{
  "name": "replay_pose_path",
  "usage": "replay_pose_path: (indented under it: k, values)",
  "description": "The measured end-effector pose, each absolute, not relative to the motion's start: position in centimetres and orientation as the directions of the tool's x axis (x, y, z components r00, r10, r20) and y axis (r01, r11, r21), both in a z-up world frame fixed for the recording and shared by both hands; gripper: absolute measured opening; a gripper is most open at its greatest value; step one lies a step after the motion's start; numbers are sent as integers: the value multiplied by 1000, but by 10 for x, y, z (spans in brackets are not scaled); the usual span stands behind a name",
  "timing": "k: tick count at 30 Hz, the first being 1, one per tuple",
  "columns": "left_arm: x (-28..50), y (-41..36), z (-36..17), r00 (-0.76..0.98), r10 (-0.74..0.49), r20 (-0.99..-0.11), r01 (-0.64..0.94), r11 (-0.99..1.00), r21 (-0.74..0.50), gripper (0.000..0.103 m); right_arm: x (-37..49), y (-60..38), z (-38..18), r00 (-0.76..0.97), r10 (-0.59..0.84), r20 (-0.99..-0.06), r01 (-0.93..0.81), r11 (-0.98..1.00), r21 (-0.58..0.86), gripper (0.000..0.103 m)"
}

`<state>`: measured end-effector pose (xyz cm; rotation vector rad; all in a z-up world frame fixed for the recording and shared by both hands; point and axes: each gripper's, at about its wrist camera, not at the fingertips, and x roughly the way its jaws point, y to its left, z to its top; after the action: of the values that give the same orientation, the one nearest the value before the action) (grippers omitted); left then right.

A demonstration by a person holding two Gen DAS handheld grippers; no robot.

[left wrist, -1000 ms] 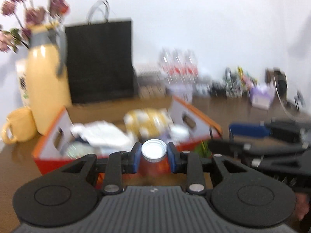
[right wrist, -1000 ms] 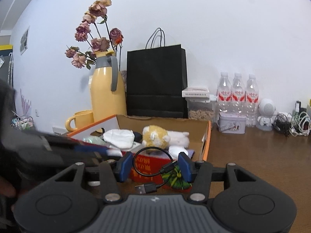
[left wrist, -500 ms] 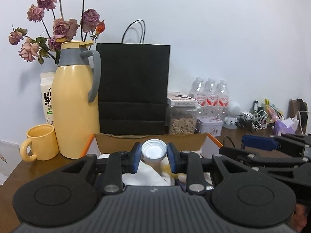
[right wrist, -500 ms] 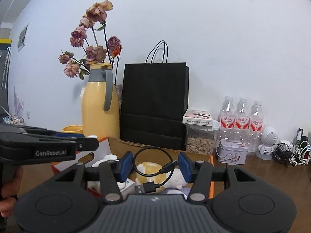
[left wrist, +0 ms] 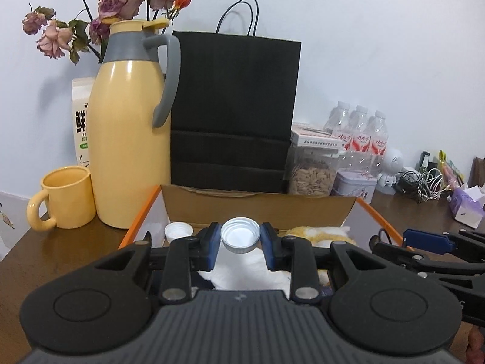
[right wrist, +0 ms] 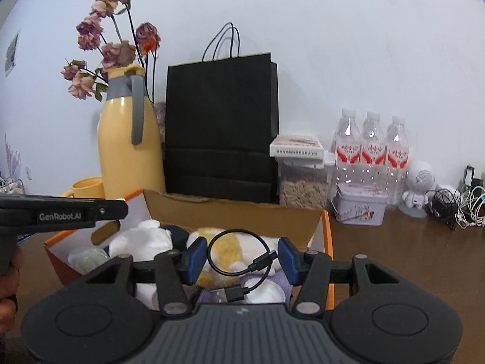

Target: Organize objects

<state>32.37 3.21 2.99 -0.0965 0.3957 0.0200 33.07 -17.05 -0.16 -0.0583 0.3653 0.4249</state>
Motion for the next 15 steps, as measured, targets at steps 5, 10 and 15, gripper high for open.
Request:
replay_pose_path:
  k: [5, 10, 15]
  values:
    - [324, 31, 27, 922, -2, -388, -33, 996, -84, 30, 330, -171, -3, 848, 389, -361, -409, 912, 22, 50]
    - [324, 26, 23, 918, 5, -396, -34, 997, -65, 46, 333, -170, -6, 838, 393, -378, -415, 910, 27, 54]
    - [320, 23, 22, 931, 67, -360, -84, 996, -32, 103, 332, -170, -9, 839, 391, -379, -413, 911, 26, 96]
